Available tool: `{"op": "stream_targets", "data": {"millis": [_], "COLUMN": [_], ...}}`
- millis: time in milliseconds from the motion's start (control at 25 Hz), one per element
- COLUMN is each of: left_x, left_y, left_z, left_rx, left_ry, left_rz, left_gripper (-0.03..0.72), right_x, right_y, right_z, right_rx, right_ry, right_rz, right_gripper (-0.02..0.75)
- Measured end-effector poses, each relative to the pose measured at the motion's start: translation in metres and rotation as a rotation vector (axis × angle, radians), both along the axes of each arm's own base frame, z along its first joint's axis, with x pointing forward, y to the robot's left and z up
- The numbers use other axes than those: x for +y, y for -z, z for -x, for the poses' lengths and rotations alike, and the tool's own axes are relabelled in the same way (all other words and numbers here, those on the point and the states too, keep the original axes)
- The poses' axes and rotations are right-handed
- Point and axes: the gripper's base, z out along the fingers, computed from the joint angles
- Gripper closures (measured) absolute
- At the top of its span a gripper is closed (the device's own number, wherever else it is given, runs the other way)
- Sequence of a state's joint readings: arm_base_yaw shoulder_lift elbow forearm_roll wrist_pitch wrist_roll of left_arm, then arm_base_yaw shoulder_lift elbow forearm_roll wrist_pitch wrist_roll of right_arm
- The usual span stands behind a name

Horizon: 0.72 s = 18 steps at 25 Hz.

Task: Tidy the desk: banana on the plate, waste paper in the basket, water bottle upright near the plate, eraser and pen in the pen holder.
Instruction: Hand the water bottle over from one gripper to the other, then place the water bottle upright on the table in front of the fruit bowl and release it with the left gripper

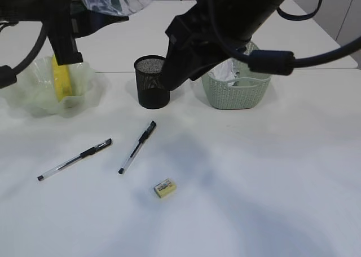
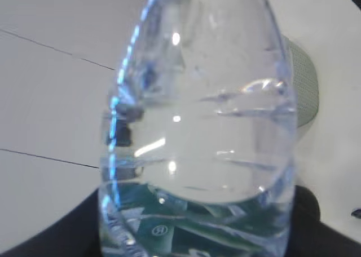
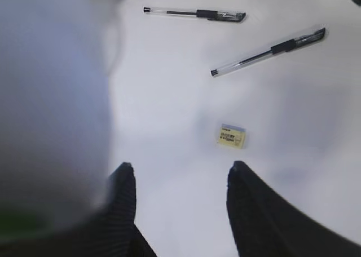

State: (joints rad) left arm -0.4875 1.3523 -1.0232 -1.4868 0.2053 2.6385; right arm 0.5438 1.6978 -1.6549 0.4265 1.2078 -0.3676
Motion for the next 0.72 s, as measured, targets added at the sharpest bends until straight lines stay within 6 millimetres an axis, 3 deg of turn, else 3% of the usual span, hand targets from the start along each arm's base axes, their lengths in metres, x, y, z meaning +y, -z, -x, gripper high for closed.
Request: {"op": "stream_targets", "data": {"millis": [400,720], "left_x": [0.002,0.013], "left_y": [0.003,-0.004], "left_z": [-0.005,-0.006], "left_rx": [0.117,0.203], "left_ry": [-0.101,-0.251], "left_rz": [0.179,0.337], "left_gripper": [0.297,0.297], "right_x": [-0.005,-0.007], "right_y": [-0.008,-0.003], "right_z": [-0.003,-0.001], "right_rx": [-0.06,-0.036], "right_ry": [0.054,0.04], "right_rz": [0.015,0.062], "right_gripper": [0.349,0.349]}}
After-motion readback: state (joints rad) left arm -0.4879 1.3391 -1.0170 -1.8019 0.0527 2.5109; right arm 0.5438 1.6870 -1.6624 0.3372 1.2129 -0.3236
